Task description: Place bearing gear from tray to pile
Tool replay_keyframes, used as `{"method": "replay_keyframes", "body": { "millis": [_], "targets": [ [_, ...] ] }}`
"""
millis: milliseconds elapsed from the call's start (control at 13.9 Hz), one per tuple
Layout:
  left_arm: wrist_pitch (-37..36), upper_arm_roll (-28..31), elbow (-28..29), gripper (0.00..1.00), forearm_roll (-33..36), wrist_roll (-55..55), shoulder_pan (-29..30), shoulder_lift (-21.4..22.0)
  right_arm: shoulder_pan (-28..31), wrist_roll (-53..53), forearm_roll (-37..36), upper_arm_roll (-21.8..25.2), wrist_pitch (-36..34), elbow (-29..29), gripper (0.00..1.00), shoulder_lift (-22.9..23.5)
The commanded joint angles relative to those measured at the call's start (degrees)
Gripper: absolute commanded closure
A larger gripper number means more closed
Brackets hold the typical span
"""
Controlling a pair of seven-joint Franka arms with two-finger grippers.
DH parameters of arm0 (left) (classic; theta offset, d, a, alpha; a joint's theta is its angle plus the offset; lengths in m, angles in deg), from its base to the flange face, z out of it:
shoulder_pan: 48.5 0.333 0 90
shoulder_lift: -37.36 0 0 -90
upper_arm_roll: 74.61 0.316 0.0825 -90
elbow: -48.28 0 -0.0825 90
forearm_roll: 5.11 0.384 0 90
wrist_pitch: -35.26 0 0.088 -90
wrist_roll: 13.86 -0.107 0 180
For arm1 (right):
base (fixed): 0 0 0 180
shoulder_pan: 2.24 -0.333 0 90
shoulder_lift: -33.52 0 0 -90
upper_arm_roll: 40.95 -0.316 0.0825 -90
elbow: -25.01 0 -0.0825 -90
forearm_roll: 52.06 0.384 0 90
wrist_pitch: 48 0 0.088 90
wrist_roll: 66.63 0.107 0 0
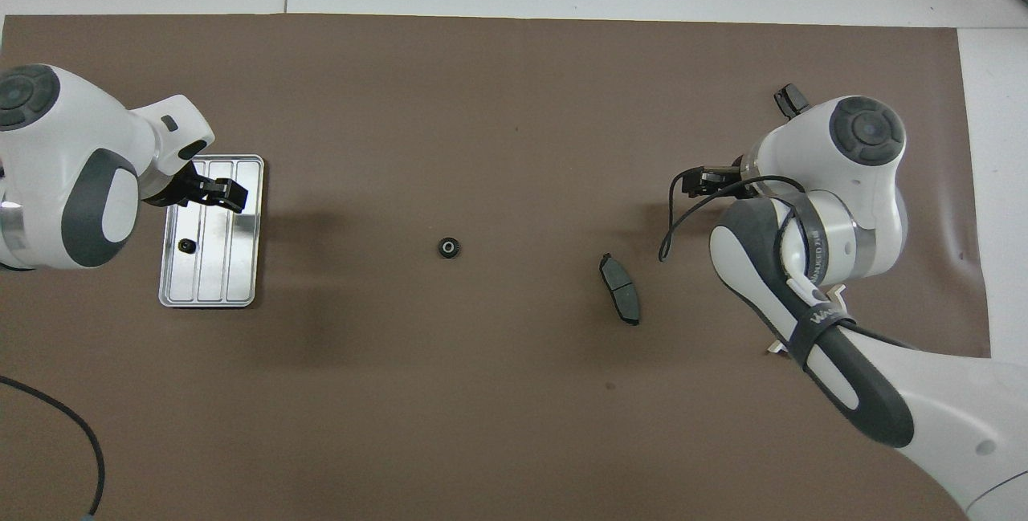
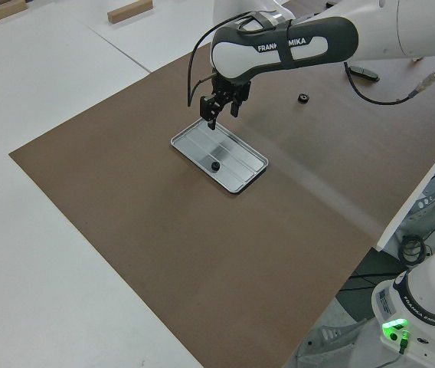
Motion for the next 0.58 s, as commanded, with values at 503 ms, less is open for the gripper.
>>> {"method": "replay_keyframes", "body": {
  "millis": [503],
  "targets": [
    [3.9, -0.2, 9.0, 0.28, -0.9, -8.9, 4.3, 2.3, -20.9, 21.3, 0.8, -0.6, 3.0, 11.7, 0.0, 8.4]
  ]
}}
